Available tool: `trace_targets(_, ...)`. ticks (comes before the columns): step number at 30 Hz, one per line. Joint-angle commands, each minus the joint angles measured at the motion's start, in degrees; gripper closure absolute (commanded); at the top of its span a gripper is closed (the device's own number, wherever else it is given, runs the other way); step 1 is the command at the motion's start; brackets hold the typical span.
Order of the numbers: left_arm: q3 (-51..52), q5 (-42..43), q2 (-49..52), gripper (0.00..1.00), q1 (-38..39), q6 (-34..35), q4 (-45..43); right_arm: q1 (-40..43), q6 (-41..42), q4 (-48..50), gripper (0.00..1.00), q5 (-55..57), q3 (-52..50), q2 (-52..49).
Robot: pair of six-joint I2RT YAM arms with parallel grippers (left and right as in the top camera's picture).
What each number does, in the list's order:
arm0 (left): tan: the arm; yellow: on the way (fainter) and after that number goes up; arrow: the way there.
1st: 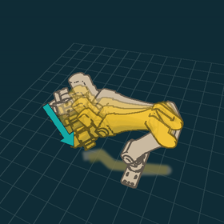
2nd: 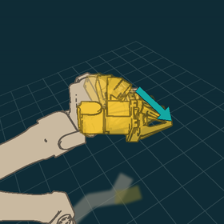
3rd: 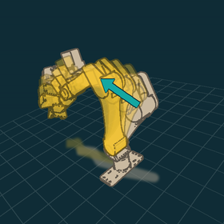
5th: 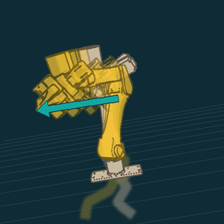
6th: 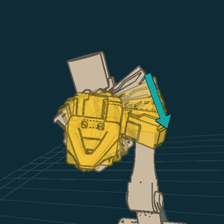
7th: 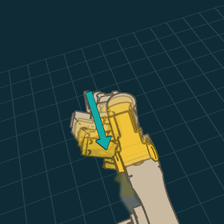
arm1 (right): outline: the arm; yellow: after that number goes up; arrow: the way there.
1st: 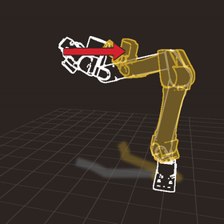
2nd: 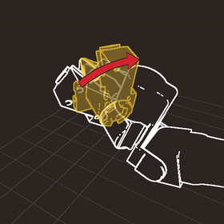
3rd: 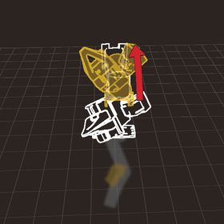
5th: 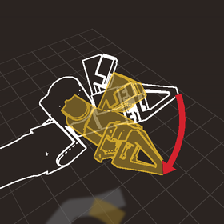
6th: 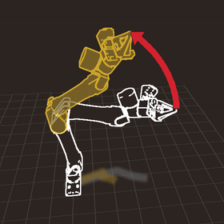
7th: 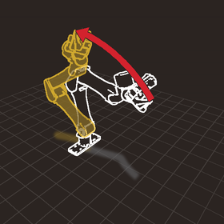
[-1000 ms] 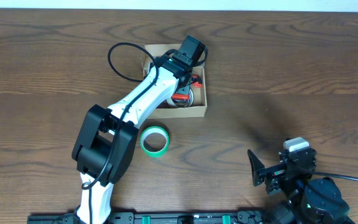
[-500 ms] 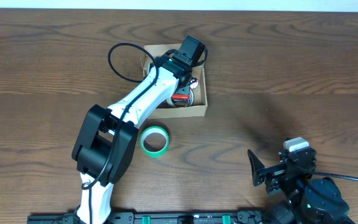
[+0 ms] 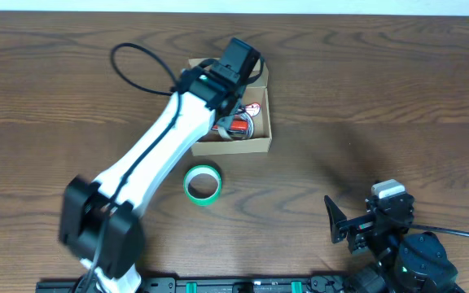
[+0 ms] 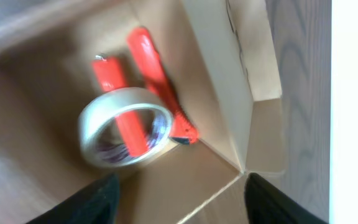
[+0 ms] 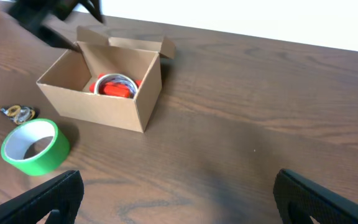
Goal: Pack container
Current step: 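Lower the box cutter into the box and open the left gripper, then move the left gripper down to the correction tape dispenser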
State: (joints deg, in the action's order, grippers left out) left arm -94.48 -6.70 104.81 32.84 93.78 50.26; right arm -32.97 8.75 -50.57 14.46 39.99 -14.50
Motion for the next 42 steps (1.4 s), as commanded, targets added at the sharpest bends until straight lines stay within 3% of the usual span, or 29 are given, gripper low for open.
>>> trace_targets(1, -0.8, -4.6, -5.1, 0.3, 0.2, -5.3, 7.0, -0.3, 0.6, -0.1, 0.01, 0.5, 0.0, 0.3)
trace_targets(6, -0.8, -11.4, -11.7, 0.19, 0.1, -4.4, 18.1, -0.3, 0.6, -0.1, 0.01, 0.5, 0.0, 0.3)
trace_targets(13, 5.3, -16.2, -18.7, 0.18, -0.6, 2.4, 22.3, -0.3, 0.6, -0.1, 0.01, 0.5, 0.0, 0.3)
trace_targets(25, 28.3, -11.0, -25.8, 0.11, -5.4, 18.6, 13.6, -0.3, 0.6, -0.1, 0.01, 0.5, 0.0, 0.3)
trace_targets(33, 36.2, -2.6, -23.0, 0.02, -12.3, 18.9, 2.8, -0.3, 0.6, -0.1, 0.01, 0.5, 0.0, 0.3)
trace_targets(42, 38.0, 2.5, -16.8, 0.04, -16.8, 15.1, -3.4, -0.3, 0.6, -0.1, 0.01, 0.5, 0.0, 0.3)
